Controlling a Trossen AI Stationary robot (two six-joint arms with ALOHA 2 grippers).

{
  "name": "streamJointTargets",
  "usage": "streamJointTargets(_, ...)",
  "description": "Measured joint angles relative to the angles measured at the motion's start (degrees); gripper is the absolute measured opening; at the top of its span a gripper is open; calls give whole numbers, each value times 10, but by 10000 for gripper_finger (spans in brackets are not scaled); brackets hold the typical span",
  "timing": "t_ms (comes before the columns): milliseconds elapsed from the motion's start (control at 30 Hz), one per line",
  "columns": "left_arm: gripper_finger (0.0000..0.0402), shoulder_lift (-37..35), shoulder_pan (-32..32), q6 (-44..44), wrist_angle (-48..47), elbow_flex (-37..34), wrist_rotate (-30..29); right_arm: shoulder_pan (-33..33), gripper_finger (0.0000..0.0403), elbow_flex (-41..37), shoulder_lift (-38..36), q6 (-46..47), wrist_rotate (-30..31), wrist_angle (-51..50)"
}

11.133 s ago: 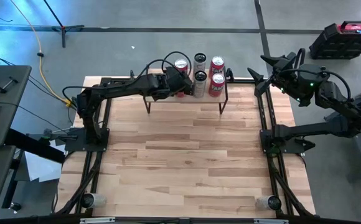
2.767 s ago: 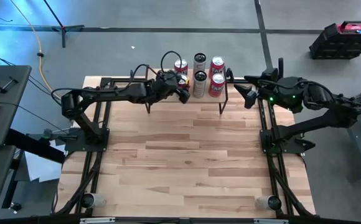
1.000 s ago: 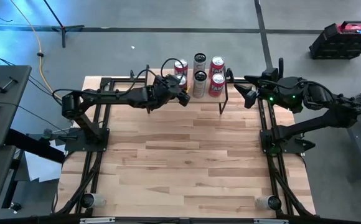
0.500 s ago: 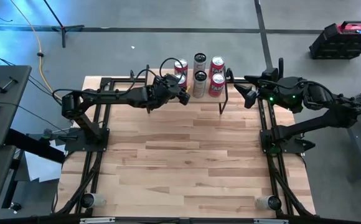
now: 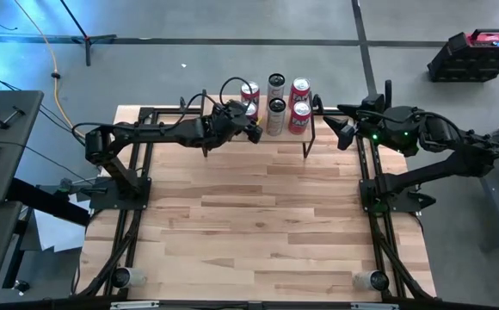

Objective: Place canned beverage on shelf
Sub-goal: Put the red soda can aligned with the other red soda can on the shelf

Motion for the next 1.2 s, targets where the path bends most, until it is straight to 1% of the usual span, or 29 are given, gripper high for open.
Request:
streamJointTargets(433, 338, 0, 0, -2, 1, 0, 3, 0, 303, 0, 0, 0, 1, 0)
streamJointTargets(667, 338, 0, 0, -3, 17, 0, 9, 0, 303, 0, 0, 0, 10, 0)
streamJointTargets(967, 338, -1, 0, 37, 18, 0, 9, 0, 303, 0, 0, 0, 10, 0)
streamJointTargets(1200, 338, -1, 0, 38, 18, 0, 9, 0, 303, 0, 0, -1, 10, 0)
